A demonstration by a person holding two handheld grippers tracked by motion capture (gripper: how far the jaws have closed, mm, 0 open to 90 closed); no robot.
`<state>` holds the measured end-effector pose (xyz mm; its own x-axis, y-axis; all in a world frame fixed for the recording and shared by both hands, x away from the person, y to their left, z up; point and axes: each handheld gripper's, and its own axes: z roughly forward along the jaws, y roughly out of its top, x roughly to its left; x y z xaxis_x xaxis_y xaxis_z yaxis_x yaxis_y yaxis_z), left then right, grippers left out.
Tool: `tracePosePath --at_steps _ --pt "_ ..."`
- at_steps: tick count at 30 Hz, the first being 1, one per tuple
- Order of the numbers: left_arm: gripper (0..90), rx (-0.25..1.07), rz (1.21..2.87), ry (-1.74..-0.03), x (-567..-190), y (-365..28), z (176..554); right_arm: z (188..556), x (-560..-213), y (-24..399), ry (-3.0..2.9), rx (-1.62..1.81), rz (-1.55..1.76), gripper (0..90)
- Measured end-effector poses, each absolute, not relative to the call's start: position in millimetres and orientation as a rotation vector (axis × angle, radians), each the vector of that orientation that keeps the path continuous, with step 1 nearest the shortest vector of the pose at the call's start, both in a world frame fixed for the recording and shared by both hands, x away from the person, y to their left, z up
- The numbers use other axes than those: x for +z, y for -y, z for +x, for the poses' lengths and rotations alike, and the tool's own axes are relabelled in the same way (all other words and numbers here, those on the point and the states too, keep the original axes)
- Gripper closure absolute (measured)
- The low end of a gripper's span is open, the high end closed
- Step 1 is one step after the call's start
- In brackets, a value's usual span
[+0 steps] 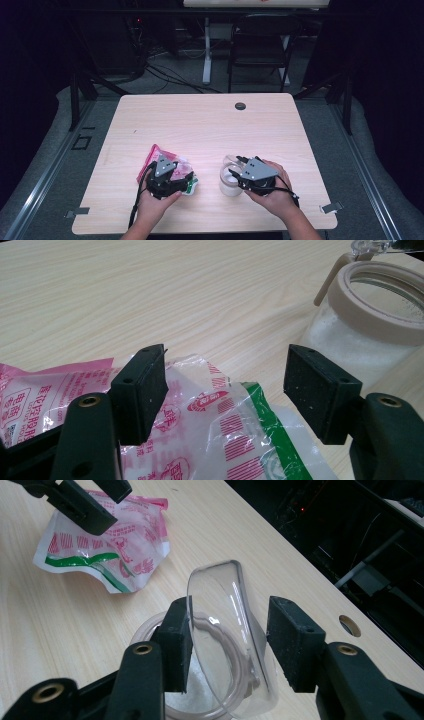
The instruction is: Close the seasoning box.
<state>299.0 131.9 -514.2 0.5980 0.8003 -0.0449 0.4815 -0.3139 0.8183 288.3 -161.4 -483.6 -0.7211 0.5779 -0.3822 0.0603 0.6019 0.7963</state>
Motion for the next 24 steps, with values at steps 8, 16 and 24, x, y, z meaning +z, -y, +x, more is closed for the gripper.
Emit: tracePosePath --at_steps 8,16,24 --pt "33.1 0.466 1.982 -1.009 -514.7 -128.1 301.7 284.8 -488.3 159.4 -2.199 1.04 0.486 49.8" --pt "33.1 0.467 1.978 -1.01 -514.6 -128.1 302.1 284.4 -490.3 158.0 -2.215 1.036 0.48 46.9" --pt "33.1 0.472 1.977 -1.011 -514.4 -129.1 302.6 284.5 -490.1 158.0 -2.235 1.055 0.475 45.1"
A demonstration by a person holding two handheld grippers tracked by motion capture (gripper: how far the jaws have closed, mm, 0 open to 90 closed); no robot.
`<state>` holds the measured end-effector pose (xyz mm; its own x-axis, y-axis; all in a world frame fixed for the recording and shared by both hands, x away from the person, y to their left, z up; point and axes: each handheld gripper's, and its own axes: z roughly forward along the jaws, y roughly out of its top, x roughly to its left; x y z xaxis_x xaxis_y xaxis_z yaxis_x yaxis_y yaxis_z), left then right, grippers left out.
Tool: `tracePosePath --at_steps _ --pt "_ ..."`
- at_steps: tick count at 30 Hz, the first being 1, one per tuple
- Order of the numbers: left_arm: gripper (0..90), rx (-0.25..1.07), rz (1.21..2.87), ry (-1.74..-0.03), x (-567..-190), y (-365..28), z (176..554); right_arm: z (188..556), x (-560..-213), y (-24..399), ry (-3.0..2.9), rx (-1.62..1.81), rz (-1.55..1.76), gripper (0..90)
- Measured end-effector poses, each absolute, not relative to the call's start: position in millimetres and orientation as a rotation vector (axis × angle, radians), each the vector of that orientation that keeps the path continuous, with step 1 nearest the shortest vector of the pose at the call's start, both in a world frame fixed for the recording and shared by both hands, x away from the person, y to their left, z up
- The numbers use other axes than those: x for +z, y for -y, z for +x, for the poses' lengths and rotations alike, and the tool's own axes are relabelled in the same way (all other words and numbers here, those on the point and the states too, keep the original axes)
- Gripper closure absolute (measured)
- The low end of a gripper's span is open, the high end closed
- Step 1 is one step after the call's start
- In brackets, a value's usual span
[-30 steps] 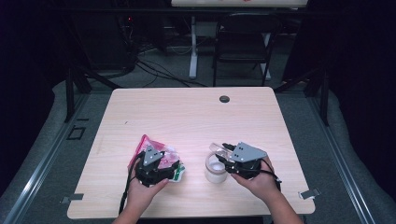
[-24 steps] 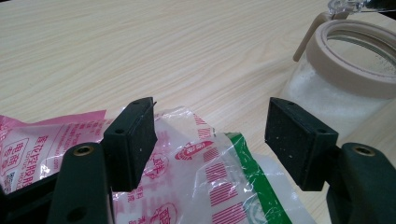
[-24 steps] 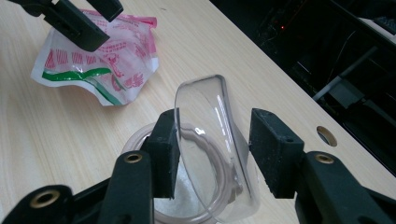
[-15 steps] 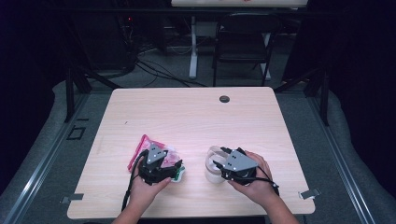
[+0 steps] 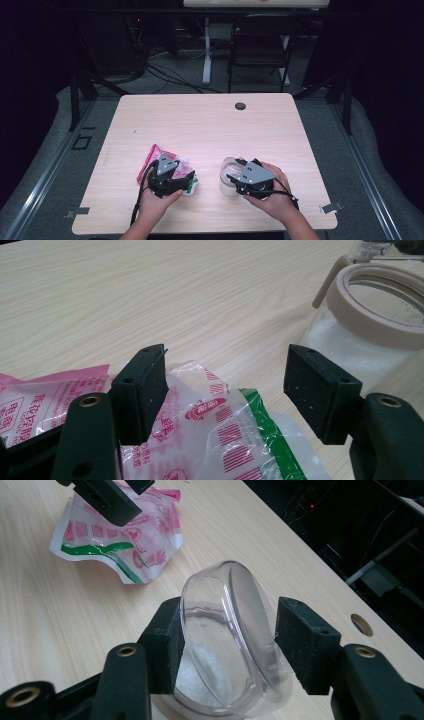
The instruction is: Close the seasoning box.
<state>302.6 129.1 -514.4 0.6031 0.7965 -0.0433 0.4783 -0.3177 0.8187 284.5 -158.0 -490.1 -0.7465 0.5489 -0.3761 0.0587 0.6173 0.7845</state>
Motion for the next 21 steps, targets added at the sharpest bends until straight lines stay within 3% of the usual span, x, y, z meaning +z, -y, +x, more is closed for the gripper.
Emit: tracePosePath --at_steps 21 --pt "33.1 0.477 1.987 -1.012 -514.3 -130.2 302.9 284.4 -491.6 153.4 -2.304 1.128 0.472 41.3"
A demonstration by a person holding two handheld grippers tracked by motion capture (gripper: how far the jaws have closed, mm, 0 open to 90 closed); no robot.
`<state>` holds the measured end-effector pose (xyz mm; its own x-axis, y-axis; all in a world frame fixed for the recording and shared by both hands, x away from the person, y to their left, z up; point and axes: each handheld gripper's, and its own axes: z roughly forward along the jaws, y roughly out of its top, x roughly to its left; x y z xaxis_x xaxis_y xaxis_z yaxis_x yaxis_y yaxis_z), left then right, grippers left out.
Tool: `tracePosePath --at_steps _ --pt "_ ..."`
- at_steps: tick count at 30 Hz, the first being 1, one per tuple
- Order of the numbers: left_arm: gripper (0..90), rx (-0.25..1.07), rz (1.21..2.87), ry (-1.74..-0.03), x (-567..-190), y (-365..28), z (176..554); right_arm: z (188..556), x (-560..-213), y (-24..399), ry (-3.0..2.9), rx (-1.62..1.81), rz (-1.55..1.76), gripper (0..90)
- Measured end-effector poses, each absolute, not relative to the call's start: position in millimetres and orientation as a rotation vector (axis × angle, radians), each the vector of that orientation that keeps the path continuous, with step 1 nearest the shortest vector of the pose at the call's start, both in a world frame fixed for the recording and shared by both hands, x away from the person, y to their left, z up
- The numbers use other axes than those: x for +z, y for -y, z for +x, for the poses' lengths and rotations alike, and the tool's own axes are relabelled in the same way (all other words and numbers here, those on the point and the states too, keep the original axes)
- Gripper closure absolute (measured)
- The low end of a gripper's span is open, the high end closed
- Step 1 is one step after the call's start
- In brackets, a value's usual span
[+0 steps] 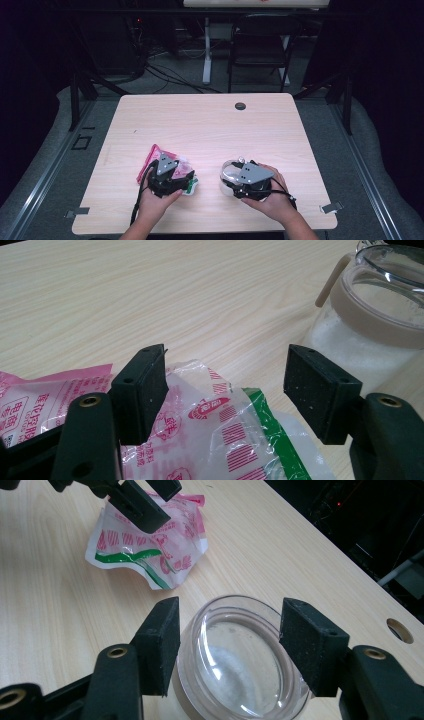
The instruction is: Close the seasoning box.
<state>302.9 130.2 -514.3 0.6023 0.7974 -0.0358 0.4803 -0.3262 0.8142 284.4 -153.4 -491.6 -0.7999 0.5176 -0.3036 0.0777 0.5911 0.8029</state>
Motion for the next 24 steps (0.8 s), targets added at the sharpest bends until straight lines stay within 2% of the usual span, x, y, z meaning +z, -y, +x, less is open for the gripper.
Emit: tracePosePath --at_steps 24 --pt "33.1 0.488 1.959 -1.035 -513 -137 306 293 -485 172 -2.224 1.191 0.606 41.9"
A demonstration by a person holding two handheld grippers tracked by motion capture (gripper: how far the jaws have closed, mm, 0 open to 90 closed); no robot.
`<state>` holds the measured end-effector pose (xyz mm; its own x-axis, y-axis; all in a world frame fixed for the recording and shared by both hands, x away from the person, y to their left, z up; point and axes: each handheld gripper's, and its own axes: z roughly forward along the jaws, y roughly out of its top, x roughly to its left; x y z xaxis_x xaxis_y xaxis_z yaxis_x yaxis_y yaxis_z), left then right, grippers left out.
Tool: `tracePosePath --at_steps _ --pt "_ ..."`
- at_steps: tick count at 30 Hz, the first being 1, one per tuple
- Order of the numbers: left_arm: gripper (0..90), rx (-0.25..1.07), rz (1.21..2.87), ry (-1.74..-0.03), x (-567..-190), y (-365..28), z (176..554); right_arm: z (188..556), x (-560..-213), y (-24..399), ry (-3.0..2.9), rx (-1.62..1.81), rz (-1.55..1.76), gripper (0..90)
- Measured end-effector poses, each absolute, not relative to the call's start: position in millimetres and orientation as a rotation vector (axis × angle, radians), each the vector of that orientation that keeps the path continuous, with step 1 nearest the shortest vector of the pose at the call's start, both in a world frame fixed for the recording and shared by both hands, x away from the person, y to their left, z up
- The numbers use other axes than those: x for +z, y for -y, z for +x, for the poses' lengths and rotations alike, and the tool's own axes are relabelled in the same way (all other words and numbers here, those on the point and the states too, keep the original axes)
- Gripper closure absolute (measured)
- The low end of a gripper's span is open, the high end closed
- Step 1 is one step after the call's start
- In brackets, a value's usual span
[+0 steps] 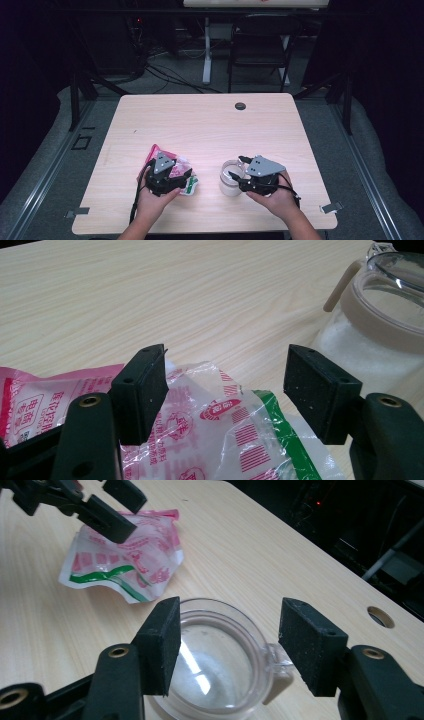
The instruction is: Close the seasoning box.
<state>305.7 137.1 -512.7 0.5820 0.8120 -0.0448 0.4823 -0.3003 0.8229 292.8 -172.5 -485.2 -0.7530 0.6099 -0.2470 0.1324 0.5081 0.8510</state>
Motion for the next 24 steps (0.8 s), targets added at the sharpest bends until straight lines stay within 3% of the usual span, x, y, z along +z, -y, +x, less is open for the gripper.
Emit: tracePosePath --at_steps 24 --pt "33.4 0.499 1.883 -1.14 -513 -163 319 327 -505 242 -2.015 1.119 1.129 42.1"
